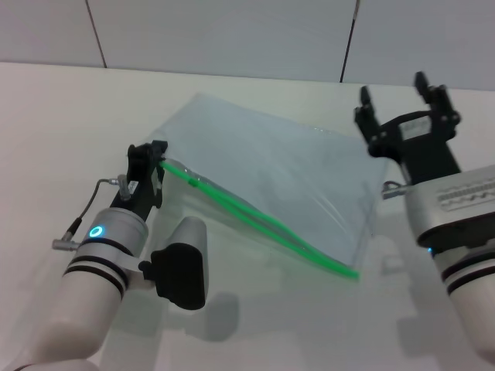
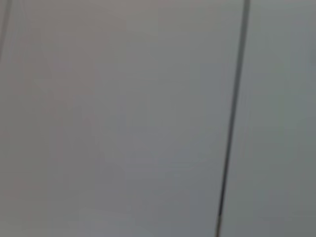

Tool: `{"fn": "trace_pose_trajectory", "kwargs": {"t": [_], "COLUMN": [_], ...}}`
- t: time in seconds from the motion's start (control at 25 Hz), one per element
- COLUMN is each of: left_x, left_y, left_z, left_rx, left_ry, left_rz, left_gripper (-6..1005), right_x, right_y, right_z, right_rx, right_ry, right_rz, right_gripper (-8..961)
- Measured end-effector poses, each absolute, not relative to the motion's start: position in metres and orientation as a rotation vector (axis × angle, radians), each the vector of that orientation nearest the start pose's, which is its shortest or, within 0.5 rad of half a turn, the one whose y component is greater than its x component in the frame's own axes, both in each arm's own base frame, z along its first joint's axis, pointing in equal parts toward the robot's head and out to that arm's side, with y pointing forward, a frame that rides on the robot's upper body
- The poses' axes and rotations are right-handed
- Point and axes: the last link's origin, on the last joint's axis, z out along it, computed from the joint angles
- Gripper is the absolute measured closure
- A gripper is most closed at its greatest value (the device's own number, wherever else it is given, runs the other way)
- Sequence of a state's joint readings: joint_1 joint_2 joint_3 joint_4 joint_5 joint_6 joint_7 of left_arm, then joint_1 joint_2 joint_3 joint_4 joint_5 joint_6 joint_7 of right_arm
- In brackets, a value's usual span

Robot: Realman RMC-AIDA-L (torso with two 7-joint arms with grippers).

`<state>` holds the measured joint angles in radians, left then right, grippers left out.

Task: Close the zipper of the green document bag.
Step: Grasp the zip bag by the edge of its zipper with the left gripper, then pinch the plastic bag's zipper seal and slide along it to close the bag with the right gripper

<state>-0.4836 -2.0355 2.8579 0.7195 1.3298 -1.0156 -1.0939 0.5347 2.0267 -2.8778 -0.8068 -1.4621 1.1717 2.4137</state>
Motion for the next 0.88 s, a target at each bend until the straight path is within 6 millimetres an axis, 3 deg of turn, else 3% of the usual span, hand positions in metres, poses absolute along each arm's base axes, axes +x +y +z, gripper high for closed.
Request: {"fn": "trace_pose_trajectory", "kwargs": {"t": [0.44, 0.88], "left_x": [-0.252, -0.254], "left_y": [0.322, 0.322], "left_z": [-0.083, -0.082], "left_rx": [-1.61, -1.61], "left_ry": [0.639, 0.632], "left_rz": [0.519, 0.523], "left_gripper": [946, 946], "right_x": [0.191, 0.167], "right_y": [0.313, 0.297], "right_z": [-0.119, -0.14], "right_rx": [-1.921, -2.079], "right_ry": [0.209, 0.117], "right_rz": [0.416, 0.391], "right_gripper": [199, 199]}}
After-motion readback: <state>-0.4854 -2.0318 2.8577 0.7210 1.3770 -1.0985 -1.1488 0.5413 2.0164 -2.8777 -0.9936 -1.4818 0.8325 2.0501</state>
